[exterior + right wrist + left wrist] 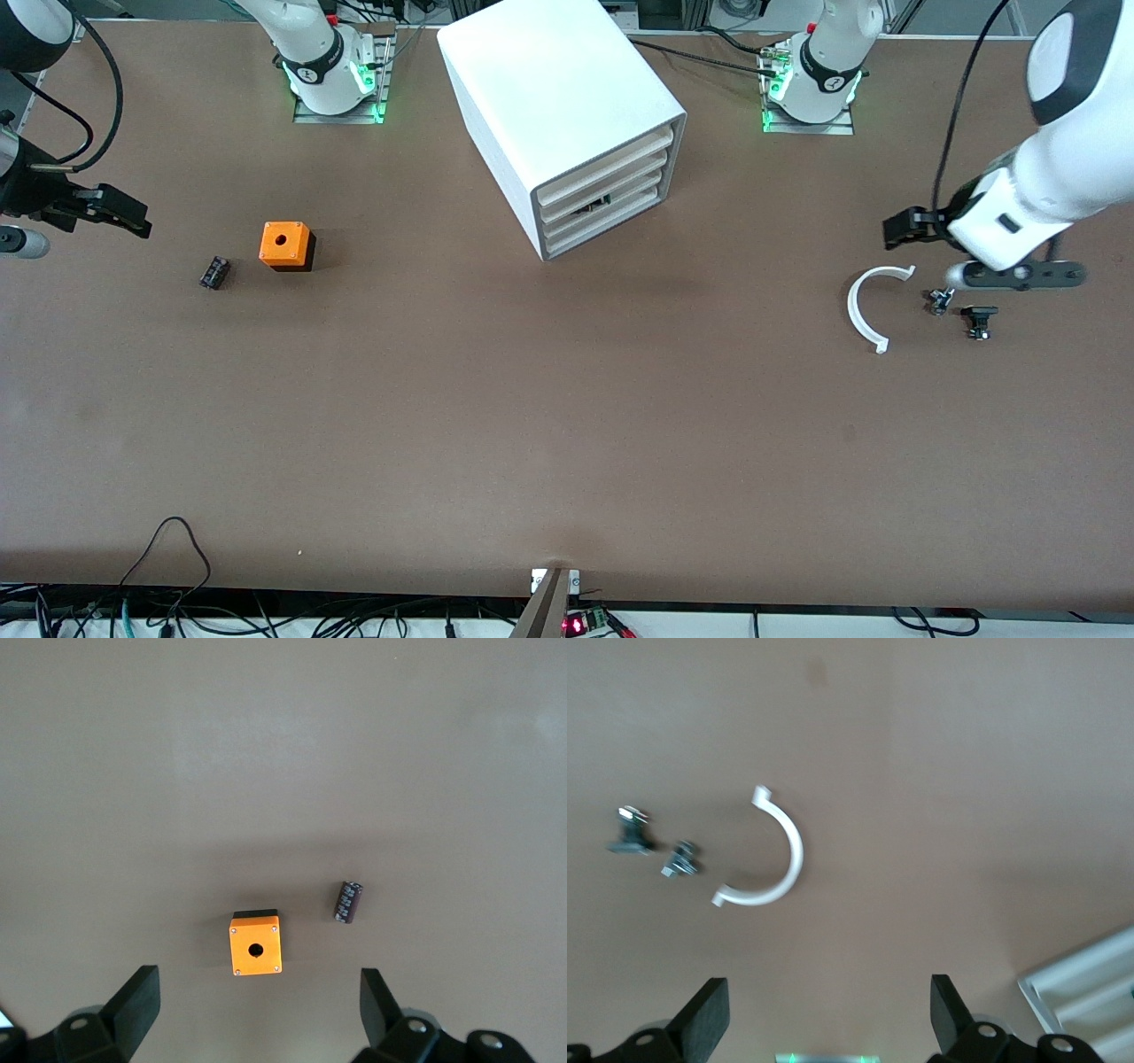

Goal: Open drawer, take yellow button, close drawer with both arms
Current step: 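Reach the left gripper to the white cabinet's lowest drawer handle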

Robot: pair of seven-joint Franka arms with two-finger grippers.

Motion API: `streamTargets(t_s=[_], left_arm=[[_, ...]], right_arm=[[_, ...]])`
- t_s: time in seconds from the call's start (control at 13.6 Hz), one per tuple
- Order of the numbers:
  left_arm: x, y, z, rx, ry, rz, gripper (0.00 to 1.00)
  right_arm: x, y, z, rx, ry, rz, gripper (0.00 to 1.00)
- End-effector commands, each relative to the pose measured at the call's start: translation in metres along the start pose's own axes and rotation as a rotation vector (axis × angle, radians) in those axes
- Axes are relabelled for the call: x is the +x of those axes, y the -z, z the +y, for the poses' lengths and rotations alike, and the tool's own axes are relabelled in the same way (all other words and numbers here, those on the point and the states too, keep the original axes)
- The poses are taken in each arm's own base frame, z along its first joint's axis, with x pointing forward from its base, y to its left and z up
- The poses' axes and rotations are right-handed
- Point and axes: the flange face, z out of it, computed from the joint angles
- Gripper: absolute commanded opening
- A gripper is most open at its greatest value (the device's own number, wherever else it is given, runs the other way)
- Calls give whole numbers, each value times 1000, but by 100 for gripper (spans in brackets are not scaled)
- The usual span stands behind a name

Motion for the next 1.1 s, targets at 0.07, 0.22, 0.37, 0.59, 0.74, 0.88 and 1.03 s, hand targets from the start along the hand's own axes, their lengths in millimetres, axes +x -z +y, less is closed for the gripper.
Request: streamTargets(t_s=[0.07,0.22,0.37,0.59,0.74,0.88,1.03], left_arm=[[28,-67,23,-307,-40,-245,100],[35,-119,43,-484,-23,-379,100],[32,-170,62,-677,-9,-513,100],[-3,-229,121,-856,-134,-624,100],[-24,-245,160,-866,-181,-646,100],[-39,-256,191,-842,-205,-626,100],[-51,-270,208,-843,-193,-628,100]], right_arm=[[1,1,0,22,14,25,100],[0,0,-1,27,4,15,100],[-1,0,-1,25,15,15,100],[5,1,0,26,16,16,100],[7,-2,0,28,30,12,100],[8,-5,-2,44,63,7,100],[14,-16,-14,111,66,-4,100]])
